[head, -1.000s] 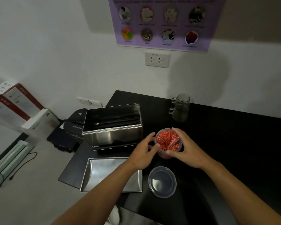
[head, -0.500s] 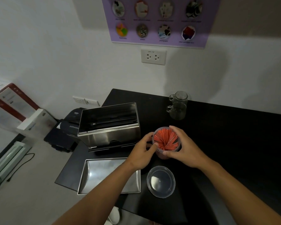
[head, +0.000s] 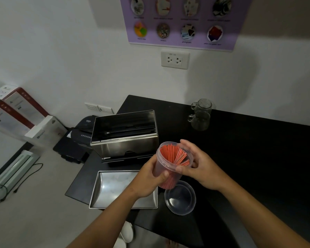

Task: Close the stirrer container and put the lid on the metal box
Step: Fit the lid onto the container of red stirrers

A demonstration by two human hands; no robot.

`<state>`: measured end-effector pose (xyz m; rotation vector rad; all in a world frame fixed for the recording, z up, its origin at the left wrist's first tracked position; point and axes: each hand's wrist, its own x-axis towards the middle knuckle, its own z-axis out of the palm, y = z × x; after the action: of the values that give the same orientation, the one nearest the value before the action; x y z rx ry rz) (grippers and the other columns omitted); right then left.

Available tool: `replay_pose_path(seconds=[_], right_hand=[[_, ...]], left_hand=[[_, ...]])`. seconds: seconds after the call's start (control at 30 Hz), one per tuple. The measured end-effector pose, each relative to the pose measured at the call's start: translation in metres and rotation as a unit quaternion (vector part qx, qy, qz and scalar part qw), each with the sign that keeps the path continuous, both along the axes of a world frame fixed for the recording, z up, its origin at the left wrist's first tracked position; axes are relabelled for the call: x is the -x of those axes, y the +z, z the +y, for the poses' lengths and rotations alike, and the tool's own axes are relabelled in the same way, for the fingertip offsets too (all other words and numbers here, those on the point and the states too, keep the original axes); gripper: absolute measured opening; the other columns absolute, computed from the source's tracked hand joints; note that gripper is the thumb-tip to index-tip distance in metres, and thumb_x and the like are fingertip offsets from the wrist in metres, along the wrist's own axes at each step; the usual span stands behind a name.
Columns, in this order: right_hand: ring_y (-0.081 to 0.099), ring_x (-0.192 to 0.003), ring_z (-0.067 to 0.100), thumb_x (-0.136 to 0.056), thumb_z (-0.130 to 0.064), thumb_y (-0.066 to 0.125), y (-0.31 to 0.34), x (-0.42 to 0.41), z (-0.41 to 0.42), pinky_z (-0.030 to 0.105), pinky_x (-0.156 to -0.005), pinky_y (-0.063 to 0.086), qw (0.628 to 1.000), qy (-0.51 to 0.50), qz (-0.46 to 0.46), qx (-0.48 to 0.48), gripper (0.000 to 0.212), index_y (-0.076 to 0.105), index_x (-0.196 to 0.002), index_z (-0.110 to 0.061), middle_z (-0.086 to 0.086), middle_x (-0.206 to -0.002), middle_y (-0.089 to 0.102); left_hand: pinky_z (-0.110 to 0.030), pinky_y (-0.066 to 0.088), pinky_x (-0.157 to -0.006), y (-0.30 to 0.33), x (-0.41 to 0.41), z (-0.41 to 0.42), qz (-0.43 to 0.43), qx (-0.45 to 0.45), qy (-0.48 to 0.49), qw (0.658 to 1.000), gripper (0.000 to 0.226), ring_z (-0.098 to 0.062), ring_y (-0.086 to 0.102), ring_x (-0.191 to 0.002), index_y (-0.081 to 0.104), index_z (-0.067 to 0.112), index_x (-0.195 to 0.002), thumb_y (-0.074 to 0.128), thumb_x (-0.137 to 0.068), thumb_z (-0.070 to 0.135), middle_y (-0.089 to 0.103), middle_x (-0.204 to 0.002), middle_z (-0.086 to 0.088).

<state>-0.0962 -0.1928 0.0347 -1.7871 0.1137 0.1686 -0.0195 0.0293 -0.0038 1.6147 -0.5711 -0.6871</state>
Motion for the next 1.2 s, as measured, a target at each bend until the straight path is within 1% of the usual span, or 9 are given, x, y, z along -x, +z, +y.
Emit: replay_pose_path(seconds=[0.13,0.23,0.3,0.4,0.47,0.67,0.83,0.97,1.2], right_hand=[[0.049,-0.139,-0.002,-0.078,-0.054,0.08,0.0,0.002,0.006,0.024,-0.107,0.048,0.999,0.027,0.014,-0.029,0.104,0.022,-0.162,-0.031,-0.02,-0.156,0.042],[0.053,-0.133,-0.005,-0.079,-0.08,0.062,-0.004,0.002,0.004,0.022,-0.102,0.05,0.999,0.008,0.031,-0.026,0.097,0.029,-0.159,-0.036,-0.023,-0.149,0.05],[0.061,-0.121,-0.003,-0.082,-0.084,0.052,-0.014,0.001,0.002,0.02,-0.096,0.049,0.996,-0.032,0.065,0.05,0.086,0.043,-0.153,-0.038,-0.021,-0.141,0.058],[0.062,-0.105,0.0,-0.099,-0.049,0.061,-0.041,-0.004,0.002,0.017,-0.086,0.047,0.962,-0.026,0.088,0.257,0.045,0.061,-0.14,-0.031,-0.017,-0.12,0.062],[0.06,-0.103,0.001,-0.1,-0.04,0.063,-0.057,-0.004,0.005,0.018,-0.084,0.045,0.931,0.022,0.092,0.353,0.038,0.065,-0.136,-0.028,-0.018,-0.112,0.058],[0.06,-0.1,0.006,-0.097,-0.044,0.065,-0.082,0.0,0.018,0.026,-0.084,0.052,0.882,0.082,0.104,0.452,0.03,0.069,-0.124,-0.03,-0.009,-0.114,0.059],[0.062,-0.089,0.004,-0.101,-0.036,0.06,-0.078,-0.003,0.016,0.026,-0.079,0.055,0.893,0.067,0.114,0.43,0.008,0.067,-0.1,-0.034,-0.011,-0.102,0.062],[0.069,-0.079,0.003,-0.102,-0.037,0.058,-0.055,-0.007,0.012,0.023,-0.067,0.056,0.928,0.015,0.142,0.344,0.005,0.058,-0.098,-0.04,-0.01,-0.091,0.069],[0.066,-0.098,0.0,-0.1,-0.033,0.066,0.001,-0.009,0.014,0.017,-0.078,0.052,0.973,-0.08,0.051,0.21,0.036,0.065,-0.136,-0.026,-0.012,-0.112,0.07]], left_hand=[[-0.035,0.051,-0.111,-0.003,0.001,0.012,0.011,0.004,0.017,1.0,0.075,-0.022,0.059,-0.138,0.05,0.029,-0.15,0.079,-0.085,0.054,0.064,-0.144,0.001],[-0.029,0.052,-0.107,-0.004,0.001,0.024,0.007,-0.001,0.037,0.999,0.072,-0.018,0.061,-0.135,0.053,0.034,-0.147,0.079,-0.084,0.058,0.066,-0.141,0.005],[-0.025,0.052,-0.104,-0.005,0.0,0.032,0.007,-0.004,0.047,0.999,0.069,-0.016,0.061,-0.134,0.055,0.041,-0.144,0.078,-0.082,0.06,0.067,-0.14,0.007],[-0.025,0.052,-0.105,-0.005,-0.001,0.043,0.011,-0.003,0.054,0.998,0.065,-0.018,0.061,-0.135,0.057,0.043,-0.141,0.08,-0.082,0.059,0.067,-0.141,0.005],[-0.026,0.052,-0.105,-0.005,-0.001,0.048,0.015,-0.005,0.06,0.998,0.065,-0.02,0.061,-0.135,0.058,0.043,-0.14,0.08,-0.081,0.06,0.067,-0.141,0.003],[-0.022,0.052,-0.104,-0.002,0.002,0.059,0.014,-0.007,0.061,0.998,0.063,-0.02,0.061,-0.135,0.058,0.042,-0.141,0.08,-0.084,0.057,0.067,-0.142,0.003],[-0.025,0.051,-0.107,0.002,0.007,0.064,0.009,-0.004,0.064,0.998,0.066,-0.02,0.061,-0.135,0.058,0.042,-0.141,0.08,-0.081,0.06,0.067,-0.142,0.003],[-0.021,0.051,-0.105,0.01,0.01,0.069,-0.007,-0.007,0.069,0.998,0.062,-0.014,0.061,-0.134,0.058,0.052,-0.137,0.078,-0.08,0.066,0.067,-0.141,0.01],[-0.021,0.052,-0.102,0.03,0.014,0.081,-0.035,0.022,0.095,0.995,0.059,-0.016,0.063,-0.132,0.06,0.051,-0.135,0.076,-0.081,0.068,0.068,-0.138,0.009]])
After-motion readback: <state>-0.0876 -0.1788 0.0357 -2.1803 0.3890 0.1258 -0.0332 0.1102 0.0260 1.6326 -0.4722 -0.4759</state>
